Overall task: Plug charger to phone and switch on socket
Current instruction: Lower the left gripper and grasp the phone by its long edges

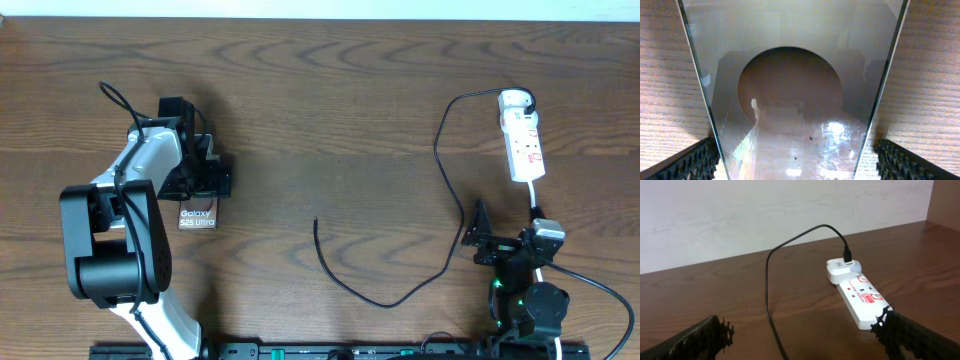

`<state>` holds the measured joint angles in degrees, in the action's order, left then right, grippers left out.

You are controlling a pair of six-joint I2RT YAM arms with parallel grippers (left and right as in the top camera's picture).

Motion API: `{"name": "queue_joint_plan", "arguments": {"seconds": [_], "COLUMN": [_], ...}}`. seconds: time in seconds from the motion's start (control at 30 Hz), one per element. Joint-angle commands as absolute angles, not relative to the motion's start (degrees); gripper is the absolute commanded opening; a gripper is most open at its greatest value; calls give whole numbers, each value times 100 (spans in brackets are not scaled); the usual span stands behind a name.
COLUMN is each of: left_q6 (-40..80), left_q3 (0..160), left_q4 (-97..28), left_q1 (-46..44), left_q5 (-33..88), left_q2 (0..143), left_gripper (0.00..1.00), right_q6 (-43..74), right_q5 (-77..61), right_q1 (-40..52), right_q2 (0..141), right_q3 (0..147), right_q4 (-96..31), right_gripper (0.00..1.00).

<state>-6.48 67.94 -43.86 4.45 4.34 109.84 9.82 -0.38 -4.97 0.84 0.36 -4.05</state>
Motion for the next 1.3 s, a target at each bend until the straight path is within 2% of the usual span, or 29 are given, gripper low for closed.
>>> {"name": "queue_joint_plan", "arguments": {"seconds": [0.0, 1.27], "left_q6": [-757, -902], "left_q3": [6643, 6455], "left_q4": [-4397, -4292], "left_q1": [460, 460], "left_q5": [493, 338], "left_q2": [11032, 11032], "left_gripper": [98, 98], "right_q6": [913, 913], "right_q5": [-14, -16], "right_q1": [-521, -521], "right_q2": [64, 64], "right_q3": [32, 32], "right_q4": [-432, -432], "right_gripper": [99, 99]}}
